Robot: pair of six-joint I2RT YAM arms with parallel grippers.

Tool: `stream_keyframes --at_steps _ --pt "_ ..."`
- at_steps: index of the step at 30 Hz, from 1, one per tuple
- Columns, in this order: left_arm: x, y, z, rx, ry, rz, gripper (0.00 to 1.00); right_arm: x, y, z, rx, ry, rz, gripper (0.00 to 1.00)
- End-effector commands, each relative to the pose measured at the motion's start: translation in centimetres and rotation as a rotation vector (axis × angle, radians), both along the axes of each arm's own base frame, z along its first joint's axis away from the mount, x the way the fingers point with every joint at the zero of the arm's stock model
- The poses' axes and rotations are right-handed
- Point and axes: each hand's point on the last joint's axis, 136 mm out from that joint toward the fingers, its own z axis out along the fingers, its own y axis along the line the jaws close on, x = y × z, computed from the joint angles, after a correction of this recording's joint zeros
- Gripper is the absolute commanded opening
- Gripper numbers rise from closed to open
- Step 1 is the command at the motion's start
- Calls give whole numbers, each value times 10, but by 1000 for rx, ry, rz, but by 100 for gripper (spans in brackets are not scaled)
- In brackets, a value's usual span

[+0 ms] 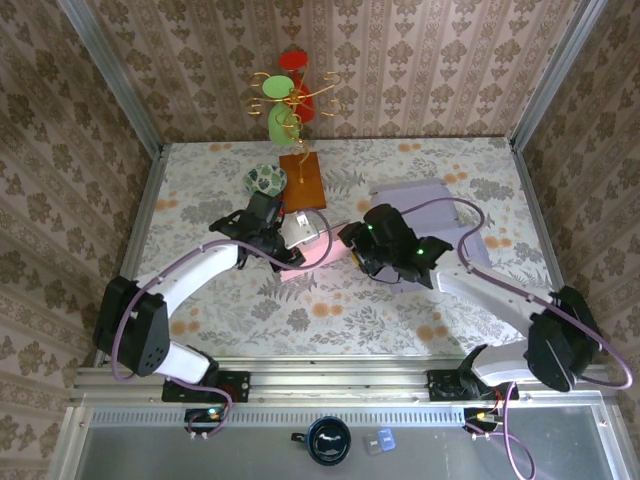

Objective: Fold the paper box

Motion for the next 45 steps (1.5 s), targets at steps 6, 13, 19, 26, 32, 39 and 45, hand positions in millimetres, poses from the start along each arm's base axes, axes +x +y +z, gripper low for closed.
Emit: stream_keyframes --at_steps 6,13,19,26,32,39,45 --pt "-13 9 -17 48 131 26 39 23 28 0 -14 -76 15 56" --pt "-11 8 -15 48 124 24 40 31 39 -4 -7 -78 23 56" --pt "-7 7 -14 45 114 32 44 31 42 -21 -32 -32 28 49" --pt "-5 5 -8 29 105 31 47 23 35 -46 -93 64 13 38" --pt "-6 1 -5 23 94 14 47 18 34 -53 -114 116 13 33" --pt "-3 0 -4 24 80 11 46 16 34 -53 -123 131 18 29" --pt "-4 -2 -2 14 68 -3 37 17 36 -49 -123 122 36 28"
